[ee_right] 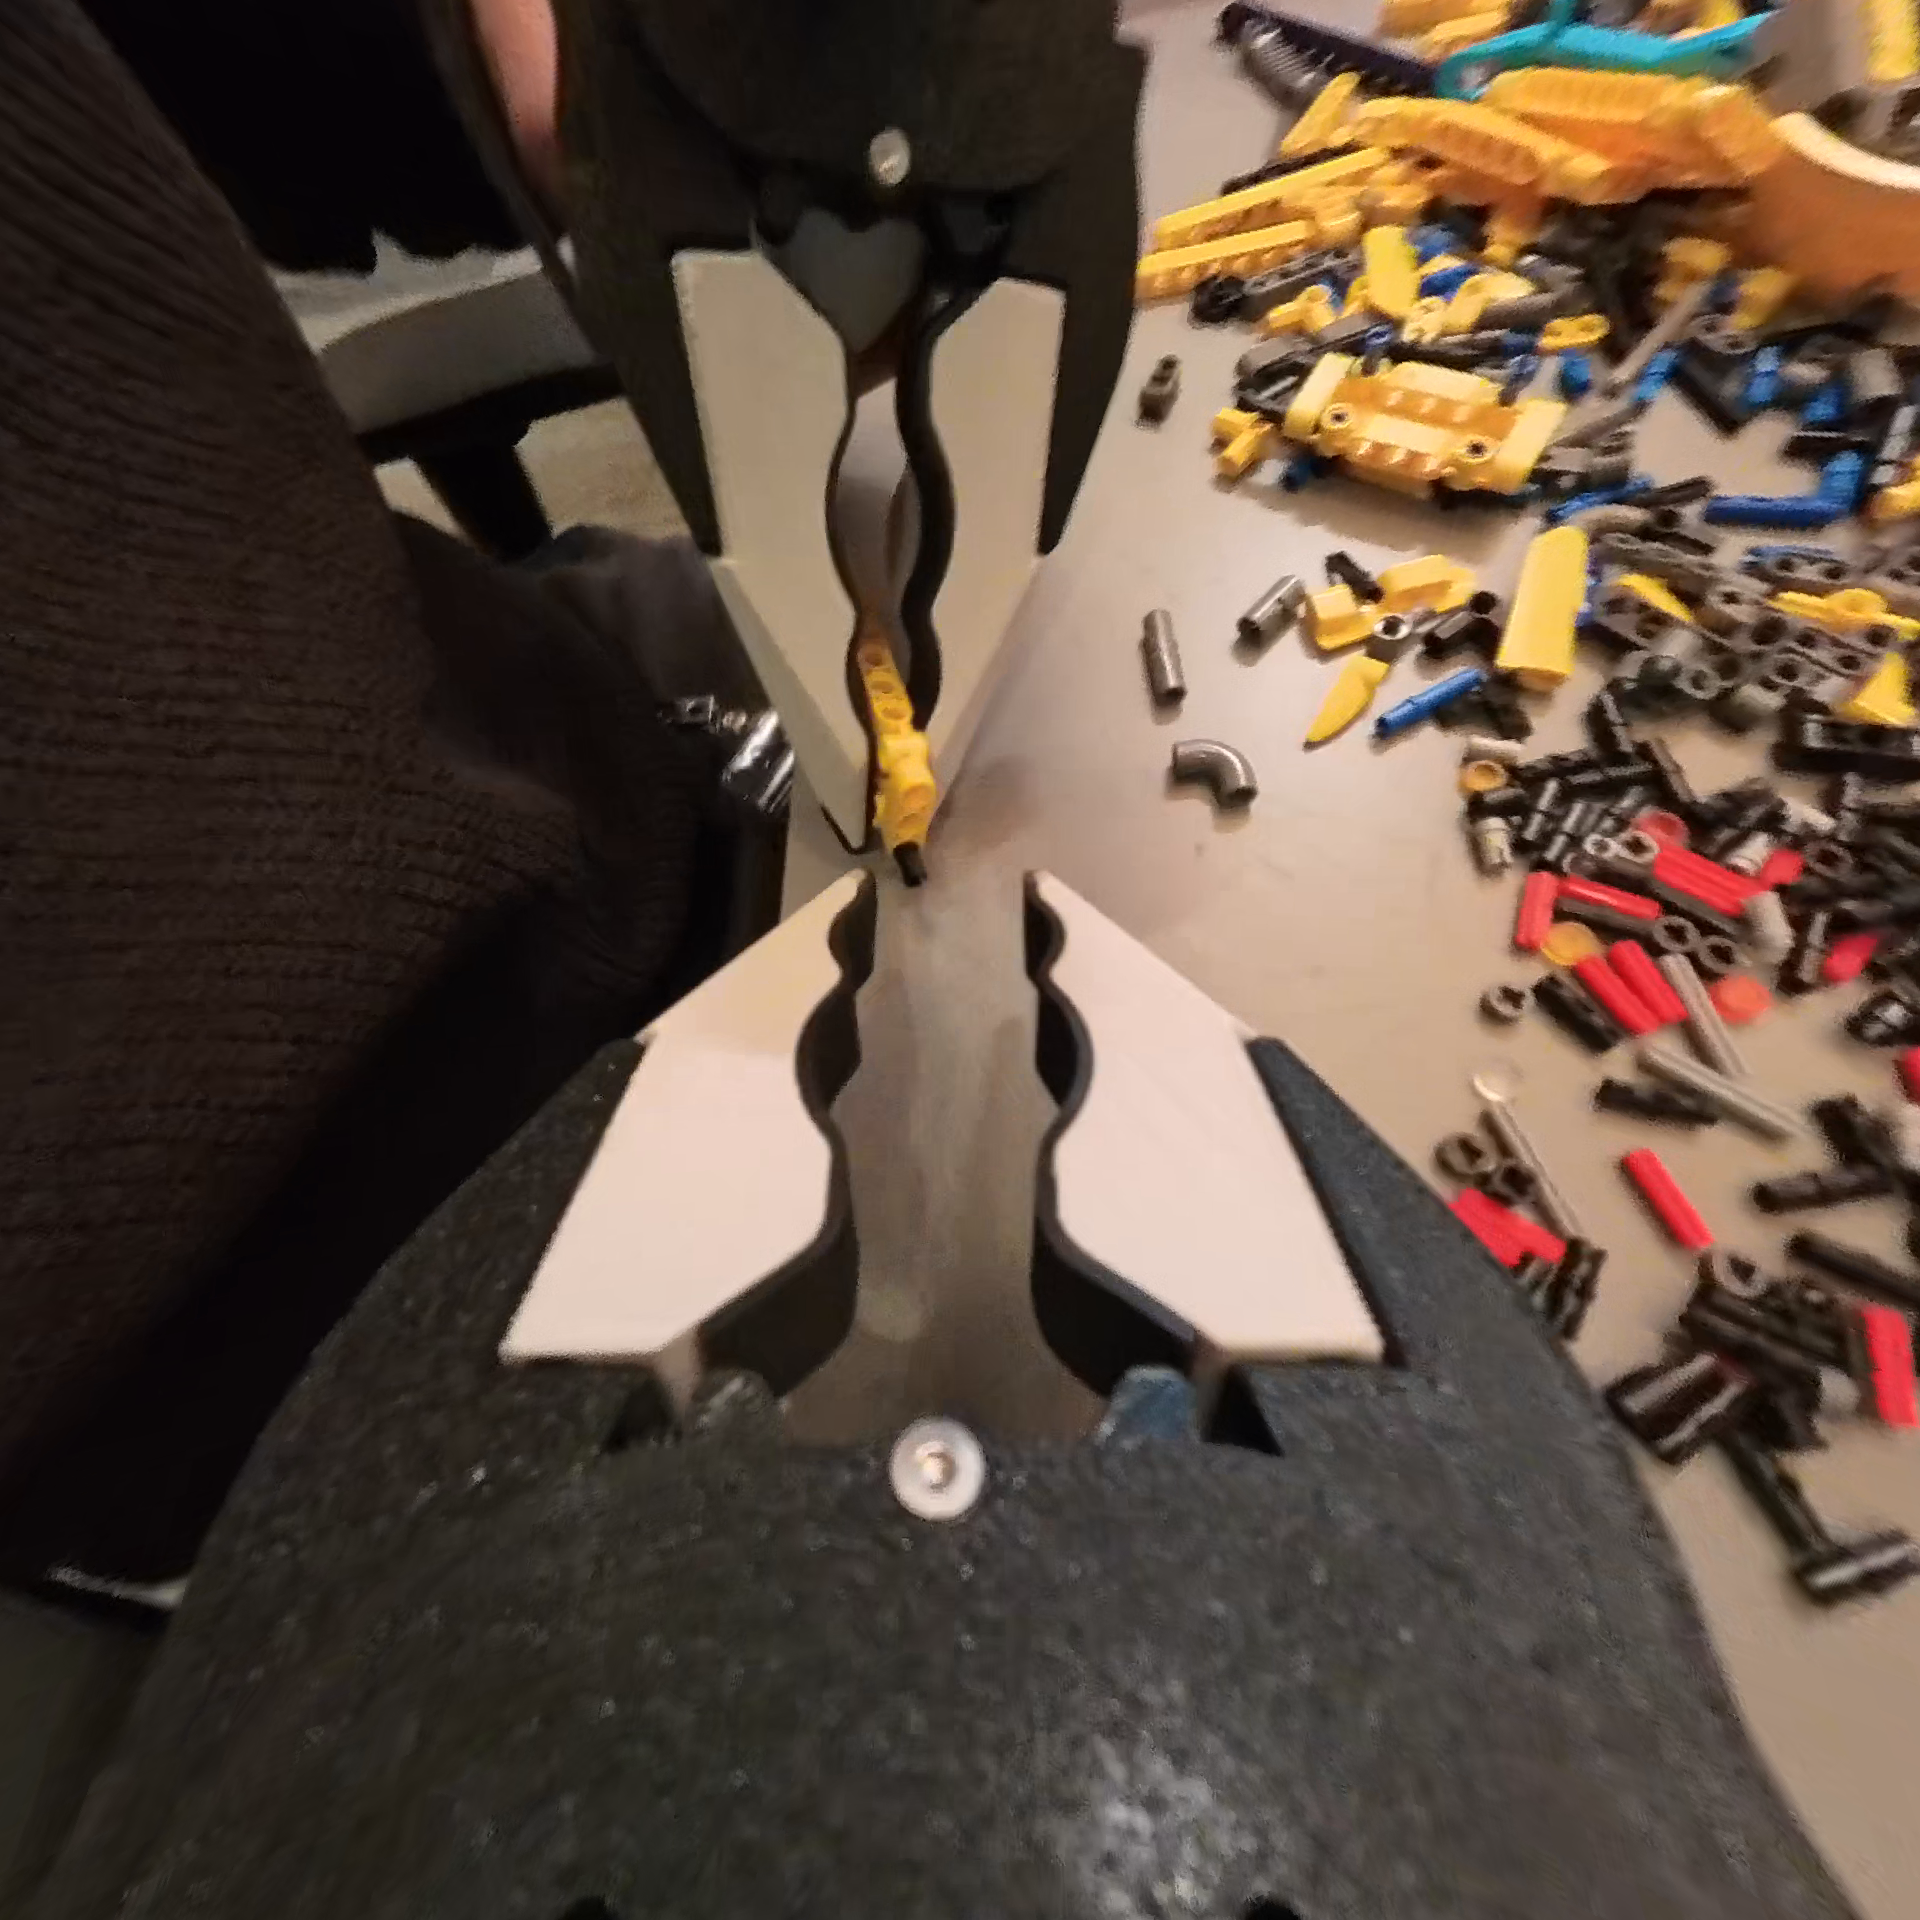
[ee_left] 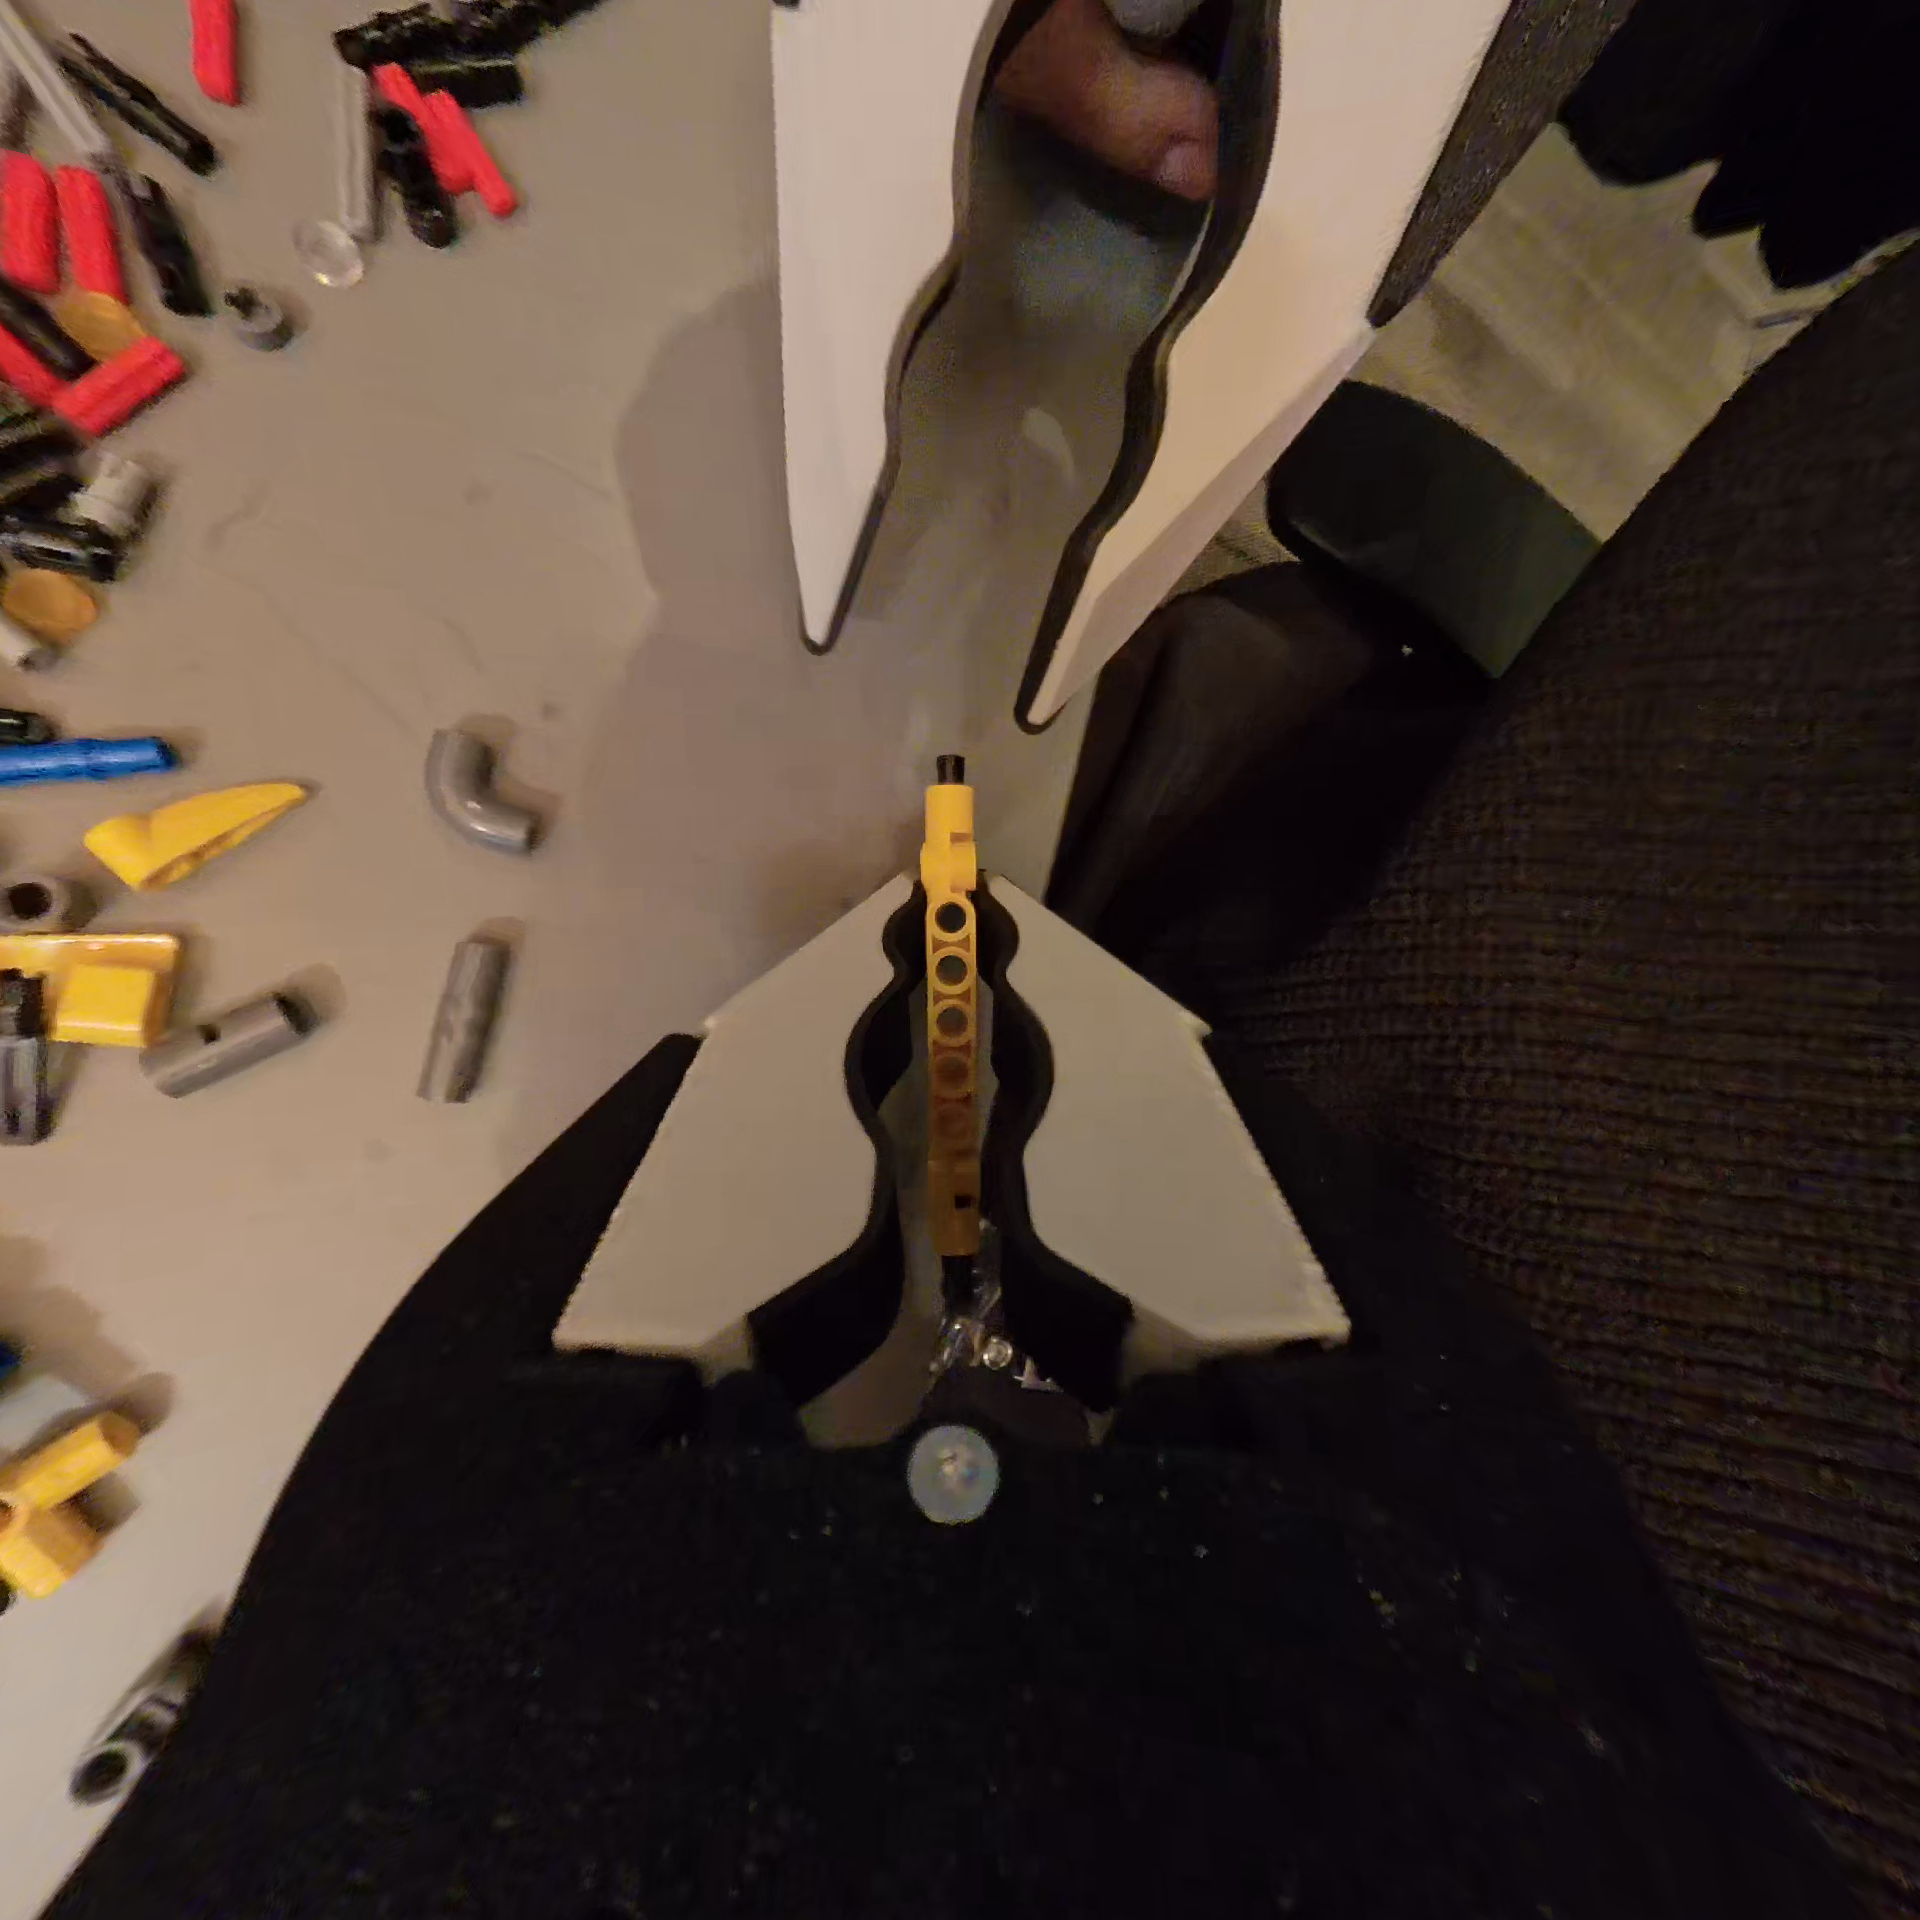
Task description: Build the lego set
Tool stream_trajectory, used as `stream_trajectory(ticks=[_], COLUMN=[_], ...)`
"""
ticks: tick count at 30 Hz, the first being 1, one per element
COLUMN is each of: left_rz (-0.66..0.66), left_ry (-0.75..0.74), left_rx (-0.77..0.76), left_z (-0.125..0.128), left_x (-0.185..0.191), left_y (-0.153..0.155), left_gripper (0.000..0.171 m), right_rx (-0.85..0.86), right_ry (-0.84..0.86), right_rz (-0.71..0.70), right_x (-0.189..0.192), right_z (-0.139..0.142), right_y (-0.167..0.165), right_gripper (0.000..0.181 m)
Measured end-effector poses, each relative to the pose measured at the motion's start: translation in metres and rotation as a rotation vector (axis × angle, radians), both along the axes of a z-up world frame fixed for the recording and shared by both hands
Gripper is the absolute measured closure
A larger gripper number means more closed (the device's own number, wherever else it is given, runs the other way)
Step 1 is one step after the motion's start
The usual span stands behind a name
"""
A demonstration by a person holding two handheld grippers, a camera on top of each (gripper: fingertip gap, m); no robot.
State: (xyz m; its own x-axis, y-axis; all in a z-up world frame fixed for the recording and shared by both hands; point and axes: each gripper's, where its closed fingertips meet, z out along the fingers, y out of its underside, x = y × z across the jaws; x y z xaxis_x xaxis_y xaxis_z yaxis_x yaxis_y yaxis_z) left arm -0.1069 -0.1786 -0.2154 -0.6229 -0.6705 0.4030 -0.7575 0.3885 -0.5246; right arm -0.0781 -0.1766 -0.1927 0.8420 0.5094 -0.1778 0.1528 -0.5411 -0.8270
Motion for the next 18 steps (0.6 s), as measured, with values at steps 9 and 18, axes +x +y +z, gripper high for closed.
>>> stream_trajectory(ticks=[9, 18], left_rz=[-0.022, 0.055], left_ry=[-0.161, -0.237], left_rx=[0.013, -0.067], left_z=[0.02, 0.031], left_x=[-0.002, 0.007], left_y=[-0.001, 0.007], left_gripper=[0.165, 0.165], right_rx=[0.112, 0.127], right_ry=[0.199, 0.197], right_rz=[-0.081, -0.066], right_x=[-0.025, -0.023], right_z=[0.028, 0.032], right_y=[0.012, 0.024], right_gripper=[0.161, 0.171])
